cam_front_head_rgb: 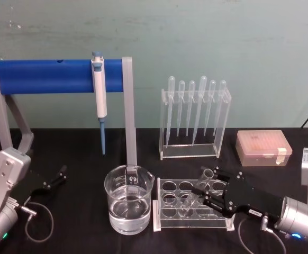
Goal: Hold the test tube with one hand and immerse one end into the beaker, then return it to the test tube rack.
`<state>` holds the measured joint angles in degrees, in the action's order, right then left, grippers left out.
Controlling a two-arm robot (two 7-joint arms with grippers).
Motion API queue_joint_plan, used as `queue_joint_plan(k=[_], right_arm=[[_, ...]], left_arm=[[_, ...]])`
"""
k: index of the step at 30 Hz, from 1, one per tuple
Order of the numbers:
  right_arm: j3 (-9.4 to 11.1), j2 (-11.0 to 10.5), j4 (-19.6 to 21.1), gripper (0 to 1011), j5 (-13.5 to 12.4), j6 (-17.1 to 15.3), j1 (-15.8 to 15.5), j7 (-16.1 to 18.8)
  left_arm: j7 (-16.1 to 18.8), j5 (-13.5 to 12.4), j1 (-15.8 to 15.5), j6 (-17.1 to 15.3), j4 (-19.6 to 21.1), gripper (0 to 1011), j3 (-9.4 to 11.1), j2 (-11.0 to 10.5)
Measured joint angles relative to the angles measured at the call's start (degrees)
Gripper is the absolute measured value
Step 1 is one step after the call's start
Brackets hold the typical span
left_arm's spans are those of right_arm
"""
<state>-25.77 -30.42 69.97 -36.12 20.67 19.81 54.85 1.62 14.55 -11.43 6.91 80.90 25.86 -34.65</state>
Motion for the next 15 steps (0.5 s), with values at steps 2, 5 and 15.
queue_joint_plan(k=[2,5,15], right_arm=[[0.0,0.0,0.0,465,0.0,0.0,0.0,0.0],[0.0,0.0,0.0,343,0.0,0.0,0.0,0.0],[0.0,0.0,0.0,224,0.0,0.1,0.0,0.0]], left_arm=[[0.0,0.0,0.0,0.0,0.0,1000,0.0,0.0],[0.0,0.0,0.0,0.0,0.0,1000,0.0,0.0],[0.0,0.0,0.0,0.0,0.0,1000,0.0,0.0]])
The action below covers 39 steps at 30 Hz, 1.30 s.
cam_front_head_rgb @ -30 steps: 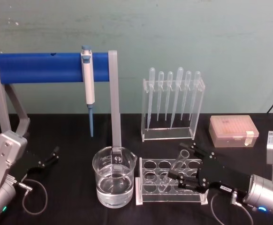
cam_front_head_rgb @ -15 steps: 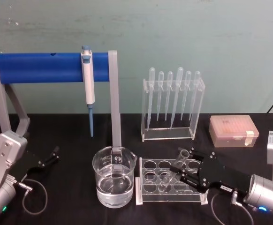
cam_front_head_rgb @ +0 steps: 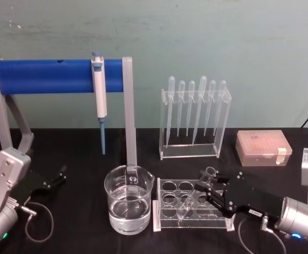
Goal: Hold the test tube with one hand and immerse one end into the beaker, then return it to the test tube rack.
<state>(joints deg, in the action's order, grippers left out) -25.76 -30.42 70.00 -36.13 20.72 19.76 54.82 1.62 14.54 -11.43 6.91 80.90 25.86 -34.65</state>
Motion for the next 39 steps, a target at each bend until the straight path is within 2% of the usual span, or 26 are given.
queue_joint_plan(k=[5,11,15,19,29,39], right_arm=[[-0.2,-0.6,1.5,224,0.8,-0.5,-0.1,-0.8],[-0.6,-2.0,4.7,224,2.3,-3.0,0.1,-2.8],[-0.8,-2.9,6.6,224,2.9,-5.3,0.8,-3.8],[-1.1,-4.3,9.3,224,3.2,-9.0,2.0,-4.8],[-1.6,-6.3,14.2,224,0.9,-18.3,4.9,-7.0],[-2.8,-7.4,16.7,224,-0.3,-23.6,8.8,-8.5]], left_arm=[[0.0,0.0,0.0,0.0,0.0,1000,0.0,0.0],[0.0,0.0,0.0,0.0,0.0,1000,0.0,0.0],[0.0,0.0,0.0,0.0,0.0,1000,0.0,0.0],[0.0,0.0,0.0,0.0,0.0,1000,0.0,0.0],[0.0,0.0,0.0,0.0,0.0,1000,0.0,0.0],[0.0,0.0,0.0,0.0,0.0,1000,0.0,0.0]])
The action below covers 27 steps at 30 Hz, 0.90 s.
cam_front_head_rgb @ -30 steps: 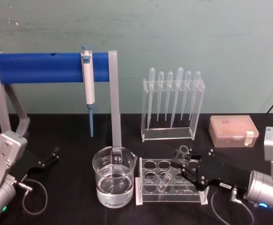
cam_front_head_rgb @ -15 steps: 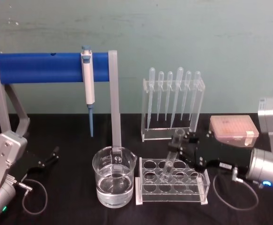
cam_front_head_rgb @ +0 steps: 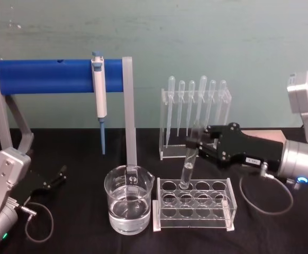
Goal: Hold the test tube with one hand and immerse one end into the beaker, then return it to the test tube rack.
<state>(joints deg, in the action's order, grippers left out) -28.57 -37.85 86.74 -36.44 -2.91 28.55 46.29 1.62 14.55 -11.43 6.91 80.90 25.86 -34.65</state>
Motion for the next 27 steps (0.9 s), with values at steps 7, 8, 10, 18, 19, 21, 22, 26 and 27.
queue_joint_plan(k=[7,8,10,18,19,21,22,26,27], right_arm=[[-1.9,1.1,-1.9,224,0.0,-1.4,3.0,-0.1],[-2.2,1.4,-2.2,224,0.0,-1.4,3.3,-0.1],[-2.8,2.0,-3.0,224,0.0,-1.3,4.1,0.1],[-4.6,3.7,-4.4,224,0.0,-0.5,6.7,0.5],[-4.7,3.7,-4.4,224,0.0,-0.5,6.9,0.5],[-4.9,3.8,-4.3,224,0.1,-0.5,7.2,0.5],[-5.1,3.9,-4.1,224,0.1,-0.6,7.6,0.4],[-5.5,4.2,-3.6,224,0.2,-0.7,8.4,0.2],[-5.6,4.2,-3.5,224,0.2,-0.8,8.5,0.2]], left_arm=[[0.0,0.0,0.0,0.0,0.0,1000,0.0,0.0],[0.0,0.0,0.0,0.0,0.0,1000,0.0,0.0],[0.0,0.0,0.0,0.0,0.0,1000,0.0,0.0],[0.0,0.0,0.0,0.0,0.0,1000,0.0,0.0],[0.0,0.0,0.0,0.0,0.0,1000,0.0,0.0],[0.0,0.0,0.0,0.0,0.0,1000,0.0,0.0],[0.0,0.0,0.0,0.0,0.0,1000,0.0,0.0],[0.0,0.0,0.0,0.0,0.0,1000,0.0,0.0],[0.0,0.0,0.0,0.0,0.0,1000,0.0,0.0]])
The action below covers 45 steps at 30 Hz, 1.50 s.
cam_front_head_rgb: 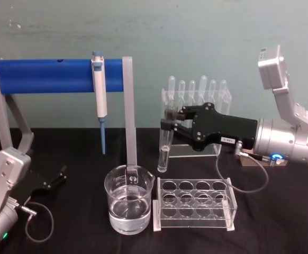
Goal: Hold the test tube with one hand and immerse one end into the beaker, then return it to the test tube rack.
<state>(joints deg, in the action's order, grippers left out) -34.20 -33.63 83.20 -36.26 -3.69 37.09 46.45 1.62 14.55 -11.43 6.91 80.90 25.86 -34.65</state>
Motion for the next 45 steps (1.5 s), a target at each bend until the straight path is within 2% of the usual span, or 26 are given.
queue_joint_plan(k=[19,30,45], right_arm=[[-3.6,3.4,-0.5,224,0.4,0.5,3.2,0.8],[-6.0,6.4,-5.6,224,0.7,2.8,3.4,2.6],[-7.1,7.9,-9.8,224,2.1,5.3,3.0,4.0]], left_arm=[[0.0,0.0,0.0,0.0,0.0,1000,0.0,0.0],[0.0,0.0,0.0,0.0,0.0,1000,0.0,0.0],[0.0,0.0,0.0,0.0,0.0,1000,0.0,0.0]])
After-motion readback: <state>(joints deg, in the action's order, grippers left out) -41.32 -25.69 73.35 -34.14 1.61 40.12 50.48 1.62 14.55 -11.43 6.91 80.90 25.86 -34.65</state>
